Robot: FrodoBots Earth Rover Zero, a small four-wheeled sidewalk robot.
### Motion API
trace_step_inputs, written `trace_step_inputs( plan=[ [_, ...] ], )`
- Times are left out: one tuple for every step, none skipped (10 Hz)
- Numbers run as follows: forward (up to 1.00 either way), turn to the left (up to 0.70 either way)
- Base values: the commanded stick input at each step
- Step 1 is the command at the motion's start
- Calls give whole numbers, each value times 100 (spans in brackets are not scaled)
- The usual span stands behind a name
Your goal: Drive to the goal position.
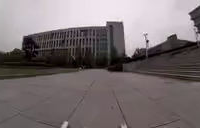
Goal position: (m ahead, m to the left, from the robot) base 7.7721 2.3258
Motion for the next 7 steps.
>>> trace_step_inputs(
  plan=[
    [70, -3],
    [70, -22],
    [70, -30],
    [70, -17],
    [70, -1],
    [70, 0],
    [70, 0]
  ],
)
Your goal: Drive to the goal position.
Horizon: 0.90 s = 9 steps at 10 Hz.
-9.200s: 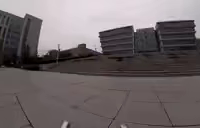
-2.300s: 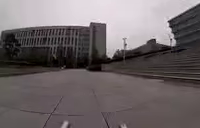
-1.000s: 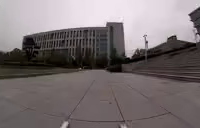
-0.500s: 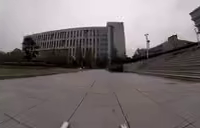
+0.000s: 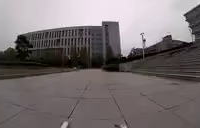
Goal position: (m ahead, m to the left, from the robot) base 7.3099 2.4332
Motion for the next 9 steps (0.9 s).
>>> trace_step_inputs(
  plan=[
    [70, 0],
    [70, 0],
    [70, 0],
    [70, 0],
    [70, 0],
    [70, 0],
    [70, 0],
    [70, 0],
    [70, 0]
  ],
)
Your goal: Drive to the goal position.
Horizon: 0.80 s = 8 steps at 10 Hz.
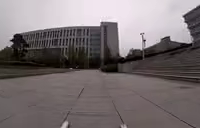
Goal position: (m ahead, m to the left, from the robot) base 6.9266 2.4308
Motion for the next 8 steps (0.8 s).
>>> trace_step_inputs(
  plan=[
    [70, 0],
    [70, 0],
    [70, 0],
    [70, 0],
    [70, 0],
    [70, 0],
    [70, 0],
    [70, 0]
  ],
)
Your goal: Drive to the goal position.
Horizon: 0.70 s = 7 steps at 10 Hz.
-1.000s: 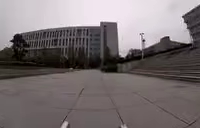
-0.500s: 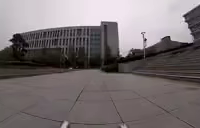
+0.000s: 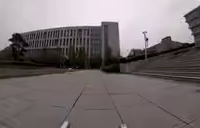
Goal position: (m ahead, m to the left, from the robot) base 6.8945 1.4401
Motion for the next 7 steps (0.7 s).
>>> trace_step_inputs(
  plan=[
    [70, 0],
    [70, 0],
    [70, 0],
    [70, 0],
    [70, 0],
    [70, 0],
    [70, 0]
  ],
)
